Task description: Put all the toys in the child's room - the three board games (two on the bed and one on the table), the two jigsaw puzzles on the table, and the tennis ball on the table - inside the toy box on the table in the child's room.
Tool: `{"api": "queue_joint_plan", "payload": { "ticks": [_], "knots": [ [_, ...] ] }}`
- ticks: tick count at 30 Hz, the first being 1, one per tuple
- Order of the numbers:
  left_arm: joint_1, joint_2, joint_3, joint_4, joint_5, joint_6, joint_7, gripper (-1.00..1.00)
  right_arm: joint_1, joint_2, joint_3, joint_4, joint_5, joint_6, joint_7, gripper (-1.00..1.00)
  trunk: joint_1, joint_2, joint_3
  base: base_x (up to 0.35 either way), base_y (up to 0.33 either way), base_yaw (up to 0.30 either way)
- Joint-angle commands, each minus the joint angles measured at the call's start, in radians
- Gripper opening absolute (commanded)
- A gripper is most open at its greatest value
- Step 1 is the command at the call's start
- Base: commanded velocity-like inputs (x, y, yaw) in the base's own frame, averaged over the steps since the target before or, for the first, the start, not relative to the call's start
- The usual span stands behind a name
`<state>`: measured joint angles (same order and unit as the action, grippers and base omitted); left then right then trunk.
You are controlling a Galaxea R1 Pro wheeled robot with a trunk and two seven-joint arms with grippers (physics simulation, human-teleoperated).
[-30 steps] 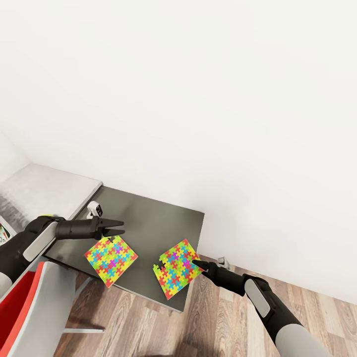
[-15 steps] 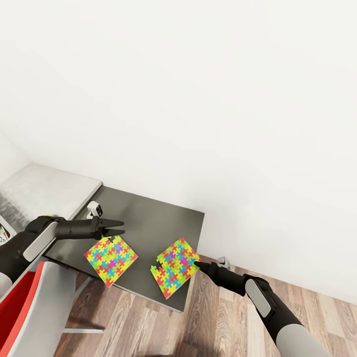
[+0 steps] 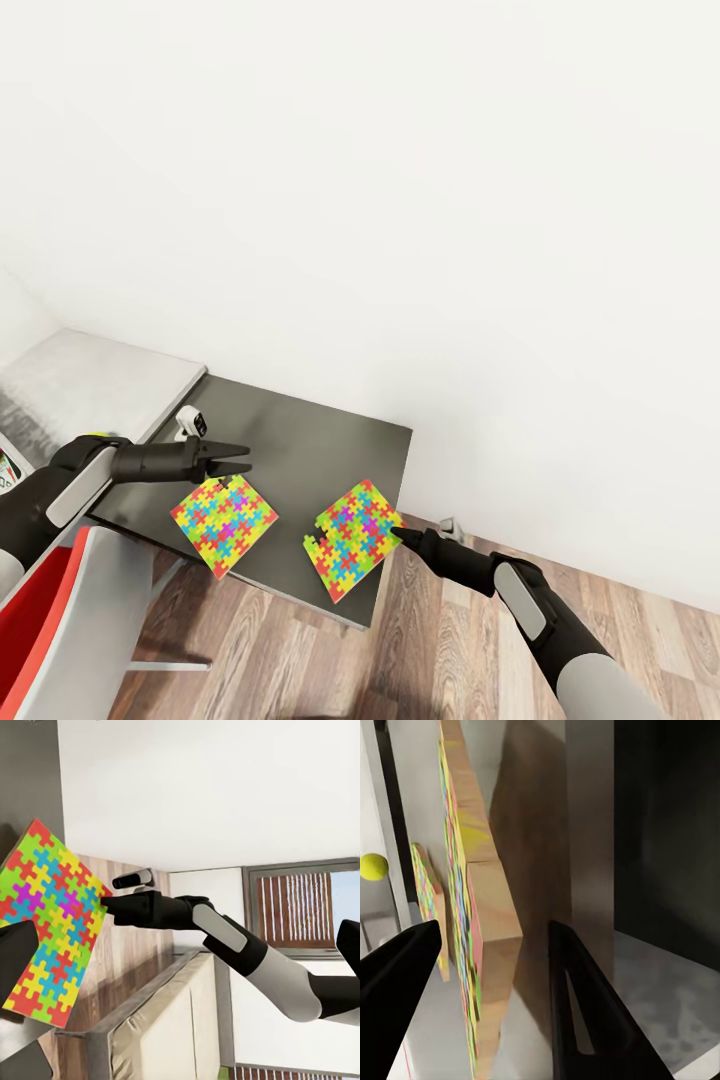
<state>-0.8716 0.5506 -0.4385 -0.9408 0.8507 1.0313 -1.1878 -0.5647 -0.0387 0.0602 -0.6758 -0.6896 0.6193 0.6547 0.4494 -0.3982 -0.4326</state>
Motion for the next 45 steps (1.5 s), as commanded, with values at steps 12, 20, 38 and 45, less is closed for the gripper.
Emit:
{"api": "queue_joint_plan", "payload": {
  "ticks": [12, 20, 38, 45],
  "knots": [
    [-0.001, 0.002, -0.005, 0.000, 0.006, 0.006, -0.003, 1.00, 0.000, -0.004, 0.007, -0.002, -0.006, 0.002, 0.062, -1.00, 0.001, -0.002, -0.002, 0.000, 0.000, 0.000],
    [-0.001, 0.003, 0.047, 0.000, 0.010, 0.007, -0.007, 1.00, 0.000, -0.008, 0.006, -0.002, -0.007, 0.003, 0.069, -1.00, 0.001, -0.002, -0.002, 0.000, 0.000, 0.000],
    [-0.002, 0.003, 0.061, 0.002, 0.001, 0.016, -0.009, 1.00, 0.000, -0.007, 0.005, -0.002, -0.009, -0.023, 0.110, -1.00, 0.001, -0.002, -0.002, 0.000, 0.000, 0.000],
    [-0.001, 0.004, 0.058, 0.002, -0.003, 0.016, -0.009, 1.00, 0.000, -0.010, -0.005, -0.003, -0.019, -0.018, 0.111, -1.00, 0.001, -0.002, -0.002, -0.007, 0.000, 0.000]
  ]
}}
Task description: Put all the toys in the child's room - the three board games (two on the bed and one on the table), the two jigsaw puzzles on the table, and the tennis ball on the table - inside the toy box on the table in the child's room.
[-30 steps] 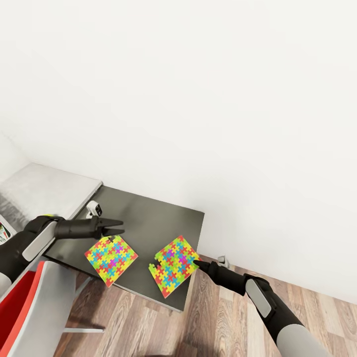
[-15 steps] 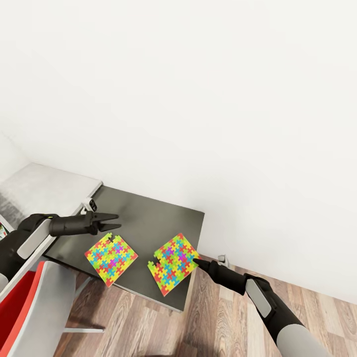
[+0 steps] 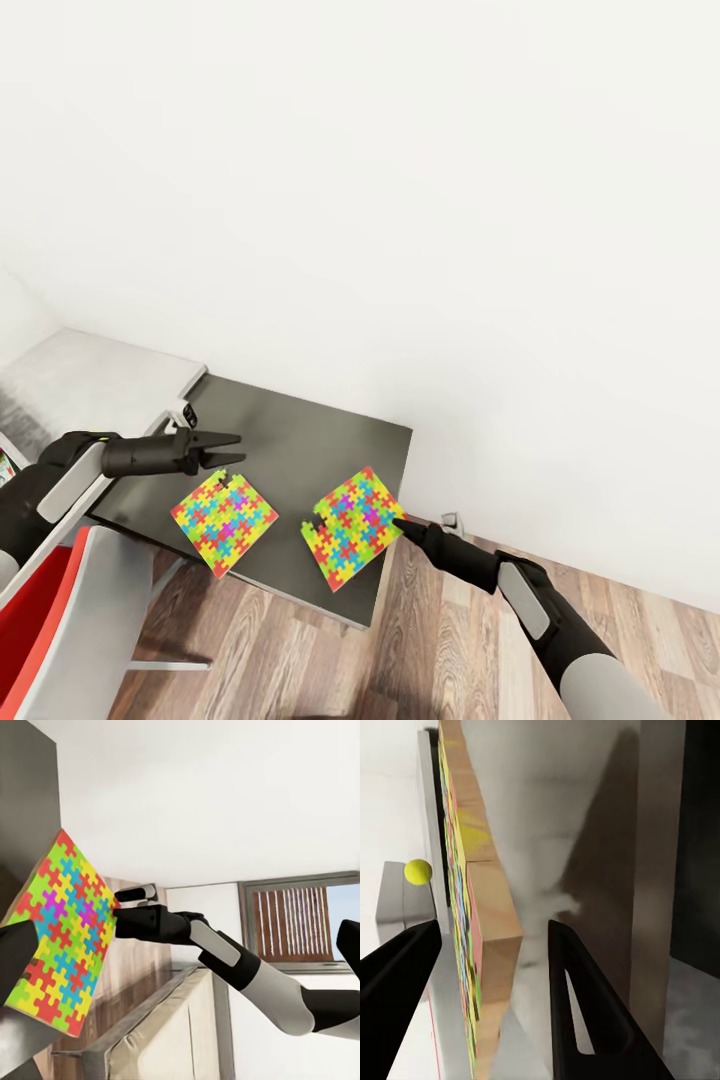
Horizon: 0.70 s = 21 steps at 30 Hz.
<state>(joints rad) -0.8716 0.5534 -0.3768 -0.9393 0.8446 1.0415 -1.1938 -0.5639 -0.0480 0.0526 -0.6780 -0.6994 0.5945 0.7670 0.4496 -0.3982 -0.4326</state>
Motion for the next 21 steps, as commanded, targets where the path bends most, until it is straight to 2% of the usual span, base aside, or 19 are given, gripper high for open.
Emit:
{"api": "queue_joint_plan", "payload": {
  "ticks": [1, 7, 21],
  "knots": [
    [-0.001, 0.002, -0.004, 0.001, 0.003, 0.006, -0.003, 1.00, -0.001, -0.001, 0.002, 0.000, -0.010, 0.007, -0.002, -1.00, 0.000, -0.002, -0.002, -0.123, 0.000, 0.000],
    [-0.001, 0.004, -0.005, 0.001, 0.002, 0.006, -0.003, 1.00, -0.001, -0.002, 0.001, 0.000, -0.012, 0.003, -0.001, -1.00, 0.000, -0.002, 0.001, -0.169, 0.000, 0.000],
    [-0.001, 0.000, -0.007, 0.001, 0.002, 0.006, -0.003, 1.00, -0.001, -0.003, 0.001, 0.000, -0.009, -0.001, 0.046, -1.00, 0.000, -0.002, 0.023, -0.011, 0.000, 0.000]
  ]
}}
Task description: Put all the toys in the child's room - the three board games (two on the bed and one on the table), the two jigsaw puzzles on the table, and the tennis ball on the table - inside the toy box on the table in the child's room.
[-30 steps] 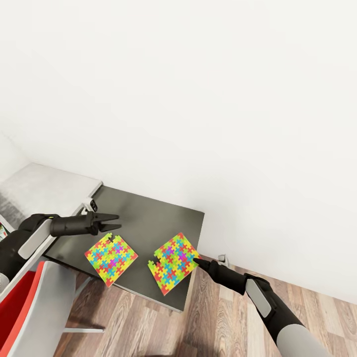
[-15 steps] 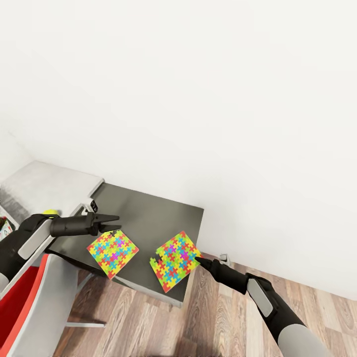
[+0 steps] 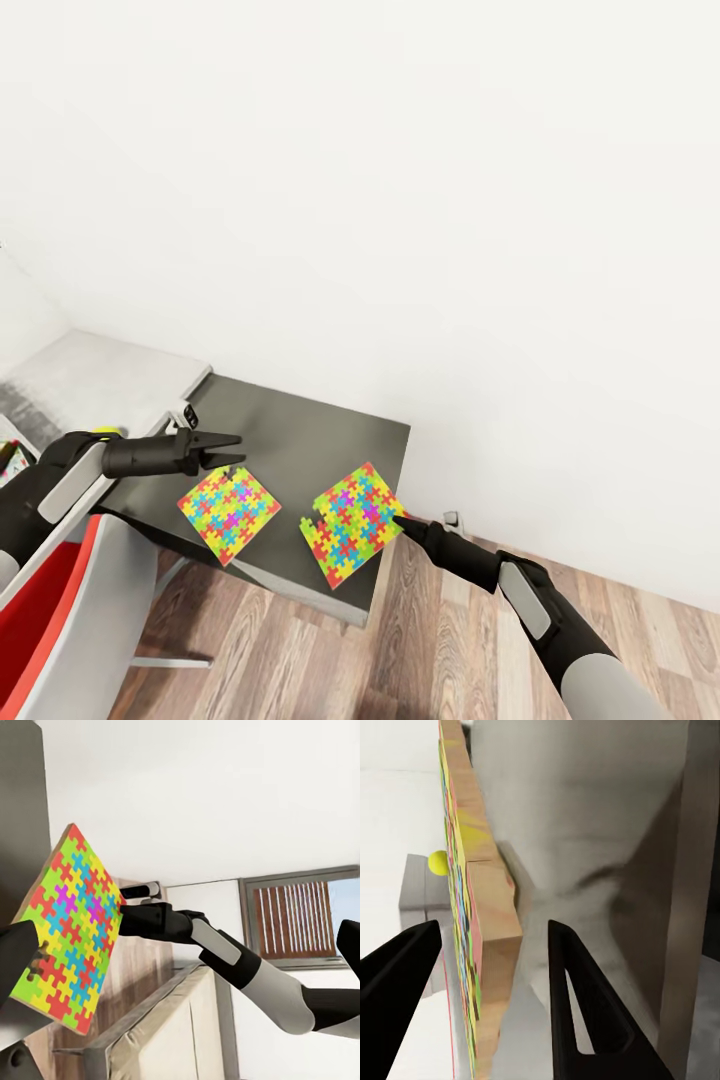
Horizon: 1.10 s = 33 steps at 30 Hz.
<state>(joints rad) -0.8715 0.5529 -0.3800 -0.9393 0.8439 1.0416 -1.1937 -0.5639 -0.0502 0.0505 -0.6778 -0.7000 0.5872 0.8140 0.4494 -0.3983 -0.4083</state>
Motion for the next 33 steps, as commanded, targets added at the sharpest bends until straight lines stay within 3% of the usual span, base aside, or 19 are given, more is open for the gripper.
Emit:
{"api": "queue_joint_plan", "payload": {
  "ticks": [1, 19, 25, 33],
  "knots": [
    [-0.002, 0.001, -0.003, 0.001, 0.003, 0.006, -0.003, 1.00, -0.001, -0.001, 0.003, 0.000, -0.009, 0.006, -0.001, -1.00, 0.001, -0.002, 0.000, 0.000, 0.000, 0.000],
    [-0.001, 0.006, -0.008, 0.001, 0.001, 0.006, -0.001, 1.00, 0.004, -0.005, 0.001, -0.001, -0.009, 0.005, 0.000, -1.00, 0.001, -0.002, 0.030, 0.000, 0.000, 0.000],
    [-0.001, 0.009, -0.009, 0.000, 0.002, 0.006, -0.002, 1.00, 0.012, -0.015, -0.024, -0.001, -0.009, 0.005, 0.002, -1.00, 0.001, -0.002, 0.040, 0.000, 0.000, 0.000],
    [-0.001, 0.015, -0.009, -0.001, 0.003, 0.006, -0.006, 1.00, 0.014, -0.020, -0.031, -0.002, -0.010, 0.005, 0.002, -1.00, 0.001, -0.002, 0.053, 0.000, 0.000, 0.000]
  ]
}}
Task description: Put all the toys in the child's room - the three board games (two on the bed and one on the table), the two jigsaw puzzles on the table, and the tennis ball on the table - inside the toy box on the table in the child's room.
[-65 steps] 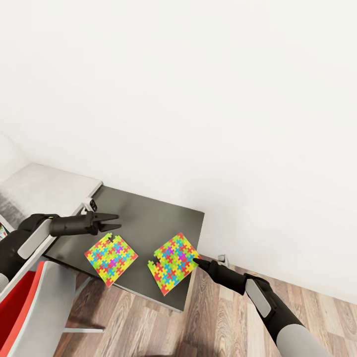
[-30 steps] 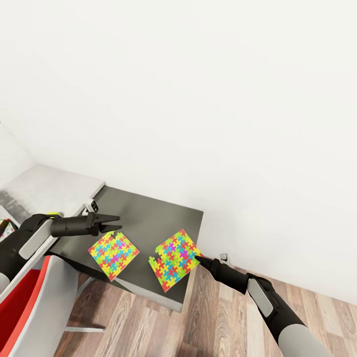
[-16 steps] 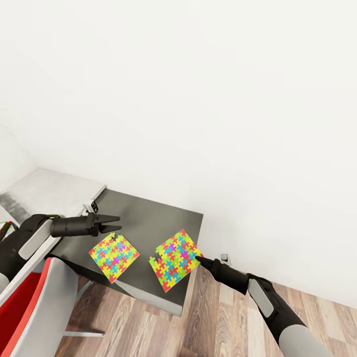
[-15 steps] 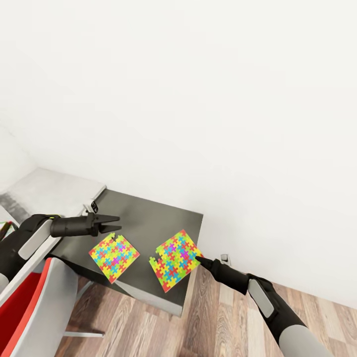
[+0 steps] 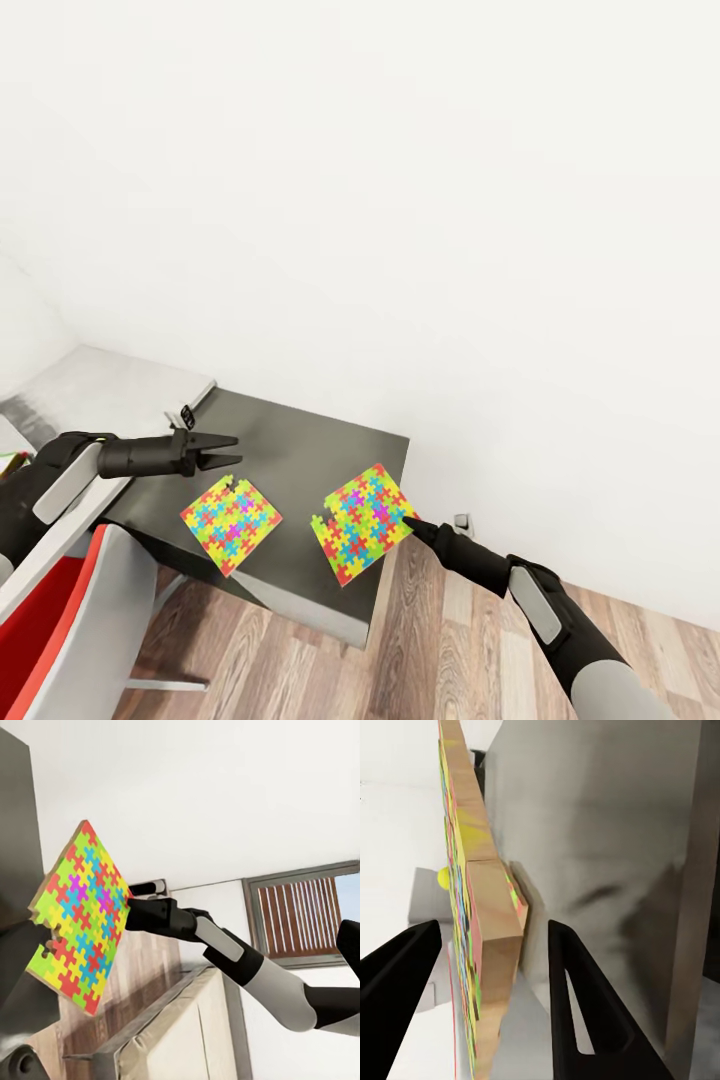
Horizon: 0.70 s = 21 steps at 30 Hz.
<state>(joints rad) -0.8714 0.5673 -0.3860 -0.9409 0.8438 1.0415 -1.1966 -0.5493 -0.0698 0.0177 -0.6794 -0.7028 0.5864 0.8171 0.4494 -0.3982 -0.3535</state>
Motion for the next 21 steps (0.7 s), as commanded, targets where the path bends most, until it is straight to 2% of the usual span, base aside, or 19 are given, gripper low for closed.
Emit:
{"api": "queue_joint_plan", "payload": {
  "ticks": [1, 7, 21],
  "knots": [
    [-0.001, 0.001, -0.003, 0.001, 0.003, 0.006, -0.003, 1.00, 0.000, -0.001, 0.001, 0.000, -0.007, 0.006, 0.002, -1.00, 0.001, -0.002, 0.000, 0.000, 0.000, 0.000],
    [-0.001, 0.004, -0.002, 0.001, 0.004, 0.006, -0.003, 1.00, 0.001, -0.002, 0.001, 0.000, -0.004, 0.005, 0.050, -1.00, 0.001, -0.002, 0.010, 0.000, 0.000, 0.000],
    [-0.001, 0.029, 0.000, 0.001, 0.010, 0.006, -0.004, 1.00, 0.002, -0.002, 0.001, 0.000, -0.002, 0.004, 0.056, -1.00, 0.001, -0.002, 0.033, 0.000, 0.000, 0.000]
  ]
}}
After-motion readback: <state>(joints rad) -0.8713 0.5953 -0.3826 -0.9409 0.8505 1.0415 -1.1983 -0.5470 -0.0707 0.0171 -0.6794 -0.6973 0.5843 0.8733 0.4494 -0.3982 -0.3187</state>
